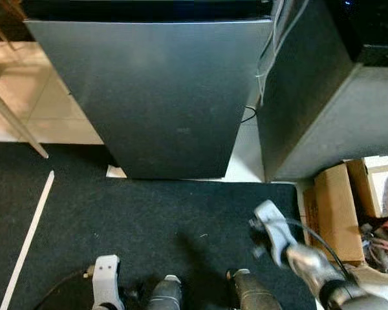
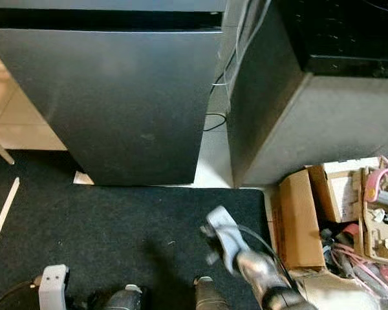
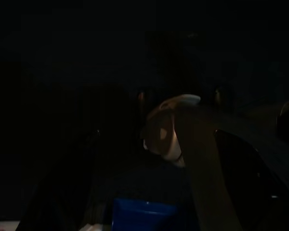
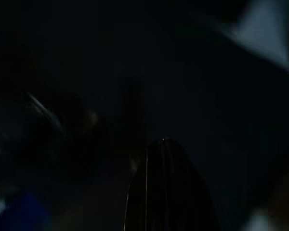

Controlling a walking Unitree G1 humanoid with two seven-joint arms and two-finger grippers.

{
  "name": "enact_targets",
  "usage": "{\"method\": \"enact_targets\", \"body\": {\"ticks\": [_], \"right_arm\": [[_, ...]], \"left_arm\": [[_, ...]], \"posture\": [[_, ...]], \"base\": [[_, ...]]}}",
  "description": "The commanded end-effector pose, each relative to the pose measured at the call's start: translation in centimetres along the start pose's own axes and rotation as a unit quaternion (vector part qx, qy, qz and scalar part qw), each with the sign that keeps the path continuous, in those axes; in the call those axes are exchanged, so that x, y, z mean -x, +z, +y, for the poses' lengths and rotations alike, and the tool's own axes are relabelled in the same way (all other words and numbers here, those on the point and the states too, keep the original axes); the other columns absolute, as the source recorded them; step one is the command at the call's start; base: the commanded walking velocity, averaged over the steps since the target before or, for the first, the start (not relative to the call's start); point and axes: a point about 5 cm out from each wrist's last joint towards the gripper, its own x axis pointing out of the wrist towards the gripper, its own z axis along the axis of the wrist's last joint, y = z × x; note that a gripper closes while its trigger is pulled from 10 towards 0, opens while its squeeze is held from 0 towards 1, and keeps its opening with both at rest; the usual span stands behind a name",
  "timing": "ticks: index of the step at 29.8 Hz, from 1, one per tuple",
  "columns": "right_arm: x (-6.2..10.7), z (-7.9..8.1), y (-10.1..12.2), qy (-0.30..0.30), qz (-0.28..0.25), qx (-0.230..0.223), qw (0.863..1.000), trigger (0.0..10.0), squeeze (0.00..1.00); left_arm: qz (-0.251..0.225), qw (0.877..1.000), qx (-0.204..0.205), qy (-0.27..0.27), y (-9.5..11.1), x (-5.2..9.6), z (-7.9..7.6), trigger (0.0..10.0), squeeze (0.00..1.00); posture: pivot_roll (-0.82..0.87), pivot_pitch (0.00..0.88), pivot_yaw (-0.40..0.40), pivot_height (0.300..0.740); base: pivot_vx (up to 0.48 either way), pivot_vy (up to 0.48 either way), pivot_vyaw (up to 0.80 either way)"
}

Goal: Restocking fridge

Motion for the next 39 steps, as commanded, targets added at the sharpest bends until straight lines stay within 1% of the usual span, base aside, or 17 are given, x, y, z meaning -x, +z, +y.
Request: {"method": "enact_targets", "body": {"ticks": [1,2,3,5,8,9,11,13,17,21,23,26,27,29,31,34,39], "right_arm": [[0.7,0.5,-3.7,-0.016,0.062,-0.022,0.998,10.0,0.00],[1.3,0.7,-5.9,-0.025,0.096,-0.032,0.995,10.0,0.00],[1.3,0.7,-5.9,-0.025,0.096,-0.032,0.995,10.0,0.00],[2.3,1.4,-8.8,-0.032,0.141,-0.042,0.989,10.0,0.00],[2.9,2.5,-10.9,-0.023,0.171,-0.039,0.984,10.0,0.00],[2.9,2.5,-10.9,-0.023,0.171,-0.039,0.984,10.0,0.00],[2.6,3.0,-10.7,-0.024,0.165,-0.040,0.985,10.0,0.00],[2.5,3.0,-10.5,-0.023,0.163,-0.038,0.986,10.0,0.00],[2.0,2.9,-9.5,-0.019,0.156,-0.008,0.988,10.0,0.00],[1.8,2.7,-9.0,-0.020,0.151,0.004,0.988,10.0,0.00],[1.8,2.5,-8.7,-0.020,0.152,0.020,0.988,10.0,0.00],[1.8,2.3,-8.6,-0.021,0.154,0.027,0.987,10.0,0.00],[1.7,2.2,-8.5,-0.021,0.156,0.031,0.987,10.0,0.00],[1.7,2.1,-8.4,-0.022,0.156,0.033,0.987,10.0,0.00],[1.6,1.8,-8.0,-0.023,0.153,0.035,0.987,10.0,0.00],[1.5,1.8,-7.7,-0.024,0.151,0.038,0.987,10.0,0.00],[1.2,2.1,-7.1,-0.020,0.143,0.045,0.988,10.0,0.00]], "left_arm": [[0.041,0.999,0.003,0.016,-2.1,0.9,0.5,10.0,0.00],[0.051,0.998,0.004,0.024,-2.7,1.2,0.8,10.0,0.00],[0.051,0.998,0.004,0.024,-2.7,1.2,0.8,10.0,0.00],[0.069,0.997,0.008,0.038,-3.7,1.8,1.2,10.0,0.00],[0.097,0.993,0.019,0.061,-5.3,2.8,1.8,10.0,0.00],[0.097,0.993,0.019,0.061,-5.3,2.8,1.8,10.0,0.00],[0.129,0.989,0.010,0.068,-6.7,3.4,1.6,10.0,0.00],[0.133,0.989,0.007,0.068,-6.8,3.5,1.6,10.0,0.00],[0.113,0.991,0.005,0.065,-5.6,2.5,1.0,10.0,0.00],[0.105,0.992,-0.004,0.064,-4.9,1.9,0.7,10.0,0.00],[0.101,0.993,-0.006,0.064,-4.4,1.5,0.3,10.0,0.00],[0.099,0.993,-0.010,0.064,-4.0,1.1,0.1,10.0,0.00],[0.100,0.993,-0.019,0.063,-3.9,1.0,0.0,10.0,0.00],[0.100,0.993,-0.023,0.063,-3.7,0.8,-0.2,10.0,0.00],[0.105,0.993,-0.007,0.060,-3.8,0.6,-0.6,10.0,0.00],[0.112,0.991,0.010,0.066,-4.1,0.7,-0.7,10.0,0.00],[0.111,0.991,0.026,0.064,-4.4,0.8,-0.9,10.0,0.00]], "posture": [[-0.01,0.190,0.019,0.740],[0.00,0.175,0.020,0.740],[0.00,0.175,0.020,0.740],[0.02,0.164,0.018,0.740],[0.03,0.147,0.028,0.740],[0.03,0.147,0.028,0.740],[0.01,0.124,0.031,0.740],[0.01,0.124,0.031,0.740],[0.00,0.088,0.021,0.740],[-0.01,0.074,0.016,0.740],[-0.01,0.037,0.007,0.740],[-0.01,0.016,0.001,0.740],[-0.01,0.000,-0.003,0.740],[-0.01,0.000,-0.006,0.740],[-0.01,0.000,-0.013,0.740],[-0.01,0.000,-0.020,0.740],[-0.02,0.002,-0.005,0.740]], "base": [[0.000,0.000,0.67],[0.000,0.000,0.67],[0.000,0.000,0.67],[0.000,0.000,0.67],[0.000,0.000,0.67],[0.000,0.000,0.68],[0.000,0.000,0.68],[0.000,0.000,0.68],[0.000,0.000,0.68],[0.000,0.000,0.68],[0.000,0.000,0.68],[0.000,0.000,0.68],[0.000,0.000,0.68],[0.000,0.000,0.68],[0.000,0.000,0.68],[0.000,0.000,0.68],[0.000,0.000,0.68]]}}
